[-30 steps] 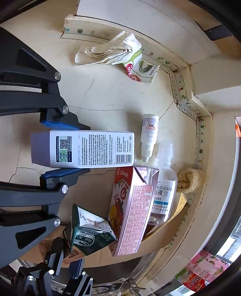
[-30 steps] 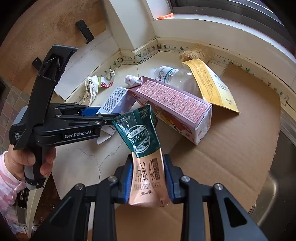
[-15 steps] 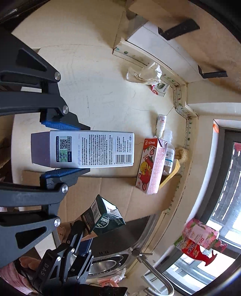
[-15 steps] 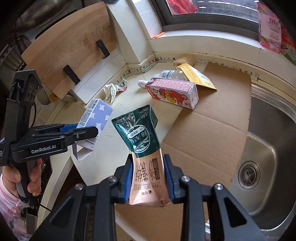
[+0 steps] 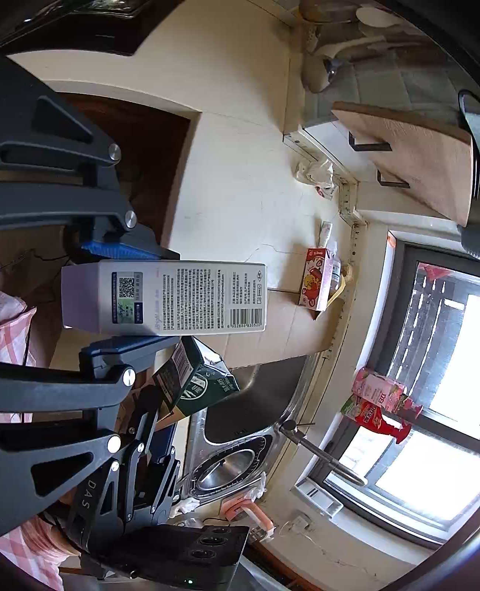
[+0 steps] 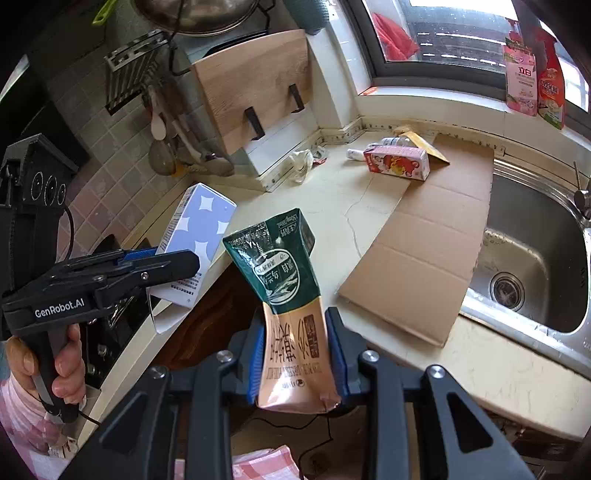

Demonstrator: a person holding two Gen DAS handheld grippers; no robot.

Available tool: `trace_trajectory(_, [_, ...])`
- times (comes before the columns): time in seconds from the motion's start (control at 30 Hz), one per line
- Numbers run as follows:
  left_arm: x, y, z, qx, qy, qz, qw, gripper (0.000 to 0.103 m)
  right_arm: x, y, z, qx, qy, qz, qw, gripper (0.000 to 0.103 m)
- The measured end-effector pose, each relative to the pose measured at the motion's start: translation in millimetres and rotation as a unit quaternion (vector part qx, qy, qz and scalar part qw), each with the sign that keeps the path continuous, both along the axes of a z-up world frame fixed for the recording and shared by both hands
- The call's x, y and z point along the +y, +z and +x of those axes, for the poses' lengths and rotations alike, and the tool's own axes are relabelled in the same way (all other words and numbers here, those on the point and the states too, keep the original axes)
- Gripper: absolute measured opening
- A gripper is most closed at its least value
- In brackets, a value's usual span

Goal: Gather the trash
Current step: 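Carry the white box and green pouch down over the floor bin with both tools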

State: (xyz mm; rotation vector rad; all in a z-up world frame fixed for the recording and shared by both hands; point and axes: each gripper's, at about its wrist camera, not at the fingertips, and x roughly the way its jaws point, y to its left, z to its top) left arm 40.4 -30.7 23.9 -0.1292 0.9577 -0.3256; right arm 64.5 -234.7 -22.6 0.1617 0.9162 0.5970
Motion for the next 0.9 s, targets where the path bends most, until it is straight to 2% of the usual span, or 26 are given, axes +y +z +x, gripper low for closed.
trace_trajectory(0.13, [17,-4,-46,0.005,0.007,-0.002,1.0,0.033,13,-8,-44,0.015,0.018,0.001,1.0,0.031])
trace_trajectory(0.37, [45,-37,-100,0.044,0.029,0.003,0.9986,0.033,29,-38,-80,0.062,0.037,-0.017,0.997,0.031])
trace_trajectory(0.47, [56,-60,-104,0.069,0.041,-0.005,0.9967,0.033,35,-50,-84,0.081,0.043,-0.031,0.995,0.031])
trace_trajectory(0.6, [65,-91,-108,0.095,0.059,0.005,0.9937,0.033,44,-74,-80,0.104,0.053,-0.052,0.992,0.031])
trace_trajectory(0.67, [69,-110,-106,0.117,0.07,-0.001,0.9907,0.033,50,-90,-76,0.118,0.058,-0.063,0.989,0.031])
trace_trajectory(0.9, [73,-186,-87,0.179,0.086,0.02,0.9798,0.033,67,-154,-53,0.161,0.077,-0.085,0.98,0.031])
